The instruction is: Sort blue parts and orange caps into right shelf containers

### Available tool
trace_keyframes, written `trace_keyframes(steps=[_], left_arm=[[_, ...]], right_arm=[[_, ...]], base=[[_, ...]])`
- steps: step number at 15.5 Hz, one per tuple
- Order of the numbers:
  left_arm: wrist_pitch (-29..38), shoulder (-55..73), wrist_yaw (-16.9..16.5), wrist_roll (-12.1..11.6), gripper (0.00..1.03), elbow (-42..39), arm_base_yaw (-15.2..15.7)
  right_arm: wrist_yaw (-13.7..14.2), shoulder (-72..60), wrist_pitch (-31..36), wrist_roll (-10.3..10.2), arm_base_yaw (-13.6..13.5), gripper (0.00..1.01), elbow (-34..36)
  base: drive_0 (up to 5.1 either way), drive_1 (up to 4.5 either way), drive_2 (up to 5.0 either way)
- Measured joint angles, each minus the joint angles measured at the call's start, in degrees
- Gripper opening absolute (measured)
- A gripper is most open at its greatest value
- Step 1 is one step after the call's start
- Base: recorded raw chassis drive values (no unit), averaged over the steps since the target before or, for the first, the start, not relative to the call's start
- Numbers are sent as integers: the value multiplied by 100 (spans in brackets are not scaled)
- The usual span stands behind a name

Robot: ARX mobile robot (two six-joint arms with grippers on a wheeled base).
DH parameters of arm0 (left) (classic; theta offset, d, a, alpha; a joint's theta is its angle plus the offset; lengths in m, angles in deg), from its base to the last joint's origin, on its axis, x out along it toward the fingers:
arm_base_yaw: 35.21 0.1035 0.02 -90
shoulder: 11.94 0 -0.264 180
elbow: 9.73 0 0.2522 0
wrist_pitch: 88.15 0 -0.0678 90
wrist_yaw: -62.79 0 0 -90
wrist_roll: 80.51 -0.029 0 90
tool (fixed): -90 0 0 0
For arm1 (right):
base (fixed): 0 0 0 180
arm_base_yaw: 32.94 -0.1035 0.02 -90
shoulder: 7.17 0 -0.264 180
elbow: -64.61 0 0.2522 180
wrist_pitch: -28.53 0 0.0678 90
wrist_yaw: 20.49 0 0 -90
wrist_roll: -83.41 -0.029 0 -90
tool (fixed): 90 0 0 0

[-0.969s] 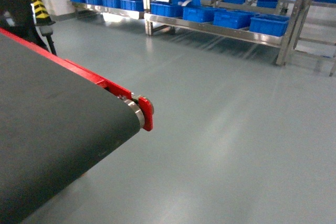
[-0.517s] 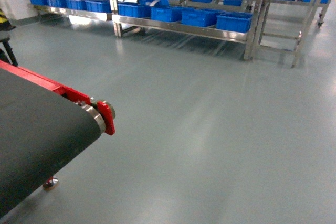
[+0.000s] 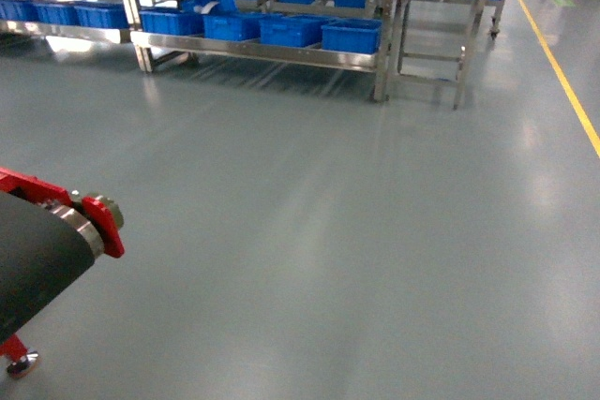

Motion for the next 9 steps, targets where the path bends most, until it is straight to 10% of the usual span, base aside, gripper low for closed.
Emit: trace_keyframes(steps=[9], left_arm=[[0,0,0,0,42,0,0]], right_arm=[[2,0,0,0,0,45,0]], base=[[-157,-157,-157]])
